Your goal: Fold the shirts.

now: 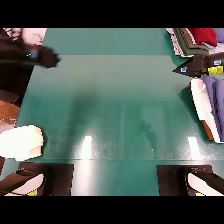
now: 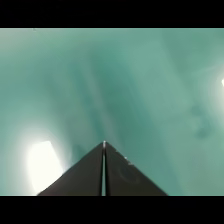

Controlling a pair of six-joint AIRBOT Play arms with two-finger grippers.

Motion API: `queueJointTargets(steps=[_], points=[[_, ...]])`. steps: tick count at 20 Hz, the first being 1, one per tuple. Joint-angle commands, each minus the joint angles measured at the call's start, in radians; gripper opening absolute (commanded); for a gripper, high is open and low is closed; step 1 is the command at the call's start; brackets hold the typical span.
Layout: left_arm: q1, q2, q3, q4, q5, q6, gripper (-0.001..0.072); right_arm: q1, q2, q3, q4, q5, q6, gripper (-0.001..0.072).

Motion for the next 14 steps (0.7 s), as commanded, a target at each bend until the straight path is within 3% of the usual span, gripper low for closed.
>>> queueJointTargets(steps=[1, 5, 7, 8, 14], points=[[0.241, 0.165, -0.173, 0.137, -0.129, -0.052, 0.0031, 0.001, 0.0, 0.001, -0.002, 0.002, -0.017, 0.001], [0.433, 0.315, -0.36, 0.222, -0.187, -0.074, 0.0046, 0.001, 0.0, 0.001, -0.002, -0.002, -0.053, 0.001], [0.445, 0.321, -0.446, 0.237, -0.188, -0.106, 0.0622, 0.001, 0.0, 0.001, -0.002, -0.003, -0.056, 0.001], [0.445, 0.321, -0.498, 0.244, -0.183, -0.128, 0.0673, 0.001, 0.0, 0.001, -0.002, -0.003, -0.068, 0.001], [0.445, 0.321, -0.818, 0.376, -0.134, -0.218, 0.0674, 0.001, 0.0, 0.001, -0.002, -0.005, -0.094, 0.001]])
